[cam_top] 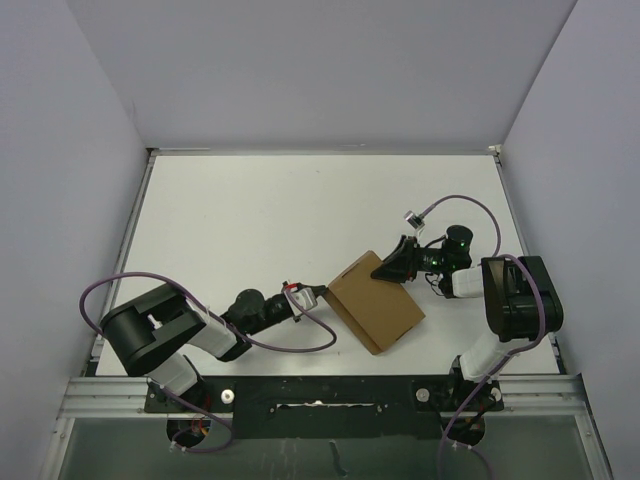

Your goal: Fold the paper box

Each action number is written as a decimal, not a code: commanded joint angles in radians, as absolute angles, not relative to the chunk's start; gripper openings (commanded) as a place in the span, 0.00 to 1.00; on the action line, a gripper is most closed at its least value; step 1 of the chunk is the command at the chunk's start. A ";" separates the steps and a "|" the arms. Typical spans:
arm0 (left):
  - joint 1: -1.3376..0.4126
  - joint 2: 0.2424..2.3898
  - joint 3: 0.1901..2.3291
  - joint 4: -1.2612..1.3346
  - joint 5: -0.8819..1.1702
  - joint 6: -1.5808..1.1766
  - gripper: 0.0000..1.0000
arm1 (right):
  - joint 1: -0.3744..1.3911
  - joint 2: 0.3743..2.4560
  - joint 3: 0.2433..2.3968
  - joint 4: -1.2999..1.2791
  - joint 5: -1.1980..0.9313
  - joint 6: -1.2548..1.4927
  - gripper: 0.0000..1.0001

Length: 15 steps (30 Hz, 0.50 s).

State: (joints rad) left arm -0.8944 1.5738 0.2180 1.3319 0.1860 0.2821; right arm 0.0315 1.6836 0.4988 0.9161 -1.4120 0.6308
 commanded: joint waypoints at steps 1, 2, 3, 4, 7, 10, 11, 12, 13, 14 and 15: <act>-0.899 1.571 0.210 1.450 0.173 0.291 0.00 | -0.007 1.655 0.498 0.965 -1.252 0.507 0.00; -0.900 1.572 0.210 1.451 0.173 0.293 0.00 | -0.008 1.654 0.497 0.964 -1.250 0.508 0.00; -0.900 1.572 0.209 1.452 0.174 0.295 0.00 | -0.008 1.654 0.496 0.963 -1.248 0.507 0.00; -0.899 1.570 0.207 1.453 0.172 0.298 0.00 | -0.006 1.652 0.496 0.959 -1.245 0.504 0.00; -0.903 1.570 0.207 1.452 0.176 0.307 0.00 | -0.005 1.653 0.495 0.951 -1.239 0.502 0.00; -0.905 1.571 0.215 1.437 0.185 0.319 0.00 | -0.001 1.654 0.496 0.944 -1.232 0.501 0.00; -0.907 1.570 0.219 1.429 0.190 0.324 0.00 | 0.001 1.652 0.496 0.944 -1.230 0.501 0.00; -0.909 1.570 0.223 1.421 0.193 0.329 0.00 | 0.002 1.652 0.495 0.940 -1.229 0.499 0.00; -0.911 1.570 0.226 1.410 0.196 0.333 0.00 | 0.003 1.652 0.496 0.938 -1.227 0.499 0.00; -0.912 1.568 0.230 1.401 0.199 0.335 0.00 | 0.003 1.652 0.497 0.937 -1.227 0.499 0.00; -0.913 1.567 0.235 1.387 0.203 0.339 0.00 | 0.003 1.652 0.497 0.934 -1.226 0.496 0.00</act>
State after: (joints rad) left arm -0.9028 1.5738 0.2184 1.3277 0.1787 0.3103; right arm 0.0319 1.6772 0.4988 0.8917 -1.4021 0.6147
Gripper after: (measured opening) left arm 0.010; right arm 0.315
